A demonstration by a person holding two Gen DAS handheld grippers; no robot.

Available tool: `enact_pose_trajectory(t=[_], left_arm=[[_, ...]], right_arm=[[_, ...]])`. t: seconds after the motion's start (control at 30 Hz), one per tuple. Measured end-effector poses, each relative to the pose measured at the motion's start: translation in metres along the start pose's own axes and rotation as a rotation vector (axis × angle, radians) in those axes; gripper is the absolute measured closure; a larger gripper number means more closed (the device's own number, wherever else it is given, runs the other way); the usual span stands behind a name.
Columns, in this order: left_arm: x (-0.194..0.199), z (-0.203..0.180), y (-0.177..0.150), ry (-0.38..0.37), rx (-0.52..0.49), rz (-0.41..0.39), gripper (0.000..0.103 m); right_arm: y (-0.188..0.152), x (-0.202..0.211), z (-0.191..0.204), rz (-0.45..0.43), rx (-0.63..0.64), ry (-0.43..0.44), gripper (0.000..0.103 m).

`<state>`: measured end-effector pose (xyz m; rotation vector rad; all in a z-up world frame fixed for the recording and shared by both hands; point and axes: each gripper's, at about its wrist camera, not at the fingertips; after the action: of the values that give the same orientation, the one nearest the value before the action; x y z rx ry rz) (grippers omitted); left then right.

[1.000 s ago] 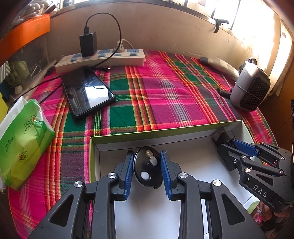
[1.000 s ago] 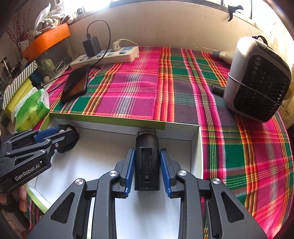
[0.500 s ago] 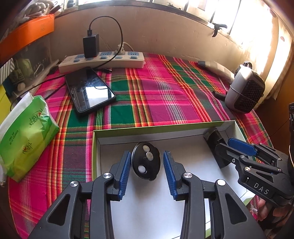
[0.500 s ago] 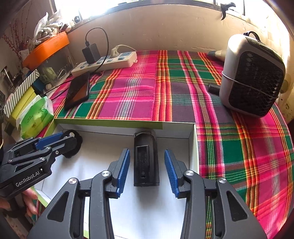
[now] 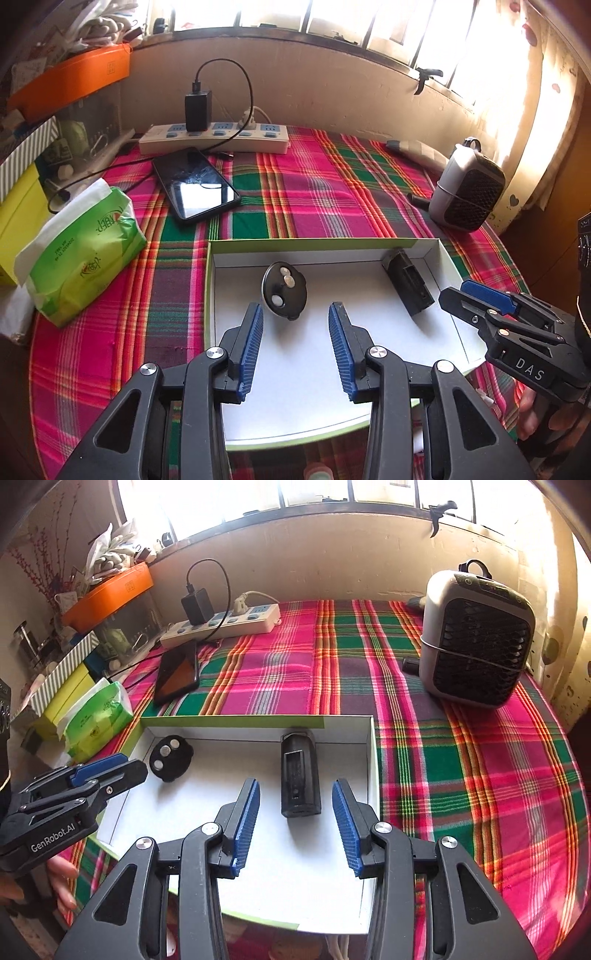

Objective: Organize objects
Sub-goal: 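Open both tools to drop the black items inside the box, then withdraw both tools from the box toward the remaining items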

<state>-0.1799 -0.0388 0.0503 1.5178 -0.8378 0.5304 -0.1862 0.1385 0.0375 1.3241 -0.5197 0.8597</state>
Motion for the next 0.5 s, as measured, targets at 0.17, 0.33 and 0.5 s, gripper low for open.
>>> enact_pose_trajectory(t=[0.17,0.33,0.5], left_arm=[[0.019,-0.002,-0.017,0.015,-0.005,-0.026,0.068],[0.036,-0.004,-0.039,0.038,-0.011,-0.046,0.068],[0.047,-0.004,-0.058,0.023,-0.003,-0.050,0.068]], right_arm=[[-0.011,0.023,-0.001,-0.033,0.003,0.013,0.061],[-0.028,0.041,-0.002,-0.053,0.003,0.021,0.061],[-0.046,0.055,-0.002,-0.075,0.023,0.004,0.061]])
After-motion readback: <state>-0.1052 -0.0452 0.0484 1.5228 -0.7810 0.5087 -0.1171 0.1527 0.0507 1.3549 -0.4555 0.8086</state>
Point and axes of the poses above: each gripper's, at about its wrist camera, not at the fingertips, and x roughly against the way its jaws point, z to its left, y to its top, and after that the axes turned 4 degrees about -x, right-handed
